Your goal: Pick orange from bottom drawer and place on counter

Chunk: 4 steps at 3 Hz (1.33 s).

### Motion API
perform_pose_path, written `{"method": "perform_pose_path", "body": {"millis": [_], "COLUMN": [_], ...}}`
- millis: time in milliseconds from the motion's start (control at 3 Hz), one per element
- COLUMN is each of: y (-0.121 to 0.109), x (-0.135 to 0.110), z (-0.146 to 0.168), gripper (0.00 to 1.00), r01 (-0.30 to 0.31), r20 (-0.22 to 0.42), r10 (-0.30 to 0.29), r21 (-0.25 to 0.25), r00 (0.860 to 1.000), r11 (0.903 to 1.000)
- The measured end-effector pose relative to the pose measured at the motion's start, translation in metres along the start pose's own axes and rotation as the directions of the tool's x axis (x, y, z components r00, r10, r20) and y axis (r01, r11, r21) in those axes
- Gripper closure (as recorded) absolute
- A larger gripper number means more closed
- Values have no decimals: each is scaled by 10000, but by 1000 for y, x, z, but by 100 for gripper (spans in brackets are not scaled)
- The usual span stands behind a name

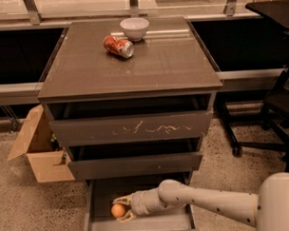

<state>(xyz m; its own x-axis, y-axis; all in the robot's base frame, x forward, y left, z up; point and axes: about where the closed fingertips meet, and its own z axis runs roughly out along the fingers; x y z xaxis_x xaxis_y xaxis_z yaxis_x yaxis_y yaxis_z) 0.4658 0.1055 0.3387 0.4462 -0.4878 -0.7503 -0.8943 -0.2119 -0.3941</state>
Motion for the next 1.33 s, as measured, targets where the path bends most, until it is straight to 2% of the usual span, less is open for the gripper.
{"method": "perform_pose_path", "body": {"millis": [333, 667, 1000, 1333], "y": [-23, -55, -76, -79], "x": [-32, -71, -89, -90], "z": [-42, -98, -132, -135], "gripper": [100, 100, 100, 100], "r01": [1114, 2293, 2796, 2867], "r20": [130, 104, 111, 114], "r10": [-1123, -2321, -2840, -2913], "r21": [561, 1174, 1424, 1453], "r00": [9936, 9726, 9588, 9566], "r11": [9922, 9662, 9495, 9470]}}
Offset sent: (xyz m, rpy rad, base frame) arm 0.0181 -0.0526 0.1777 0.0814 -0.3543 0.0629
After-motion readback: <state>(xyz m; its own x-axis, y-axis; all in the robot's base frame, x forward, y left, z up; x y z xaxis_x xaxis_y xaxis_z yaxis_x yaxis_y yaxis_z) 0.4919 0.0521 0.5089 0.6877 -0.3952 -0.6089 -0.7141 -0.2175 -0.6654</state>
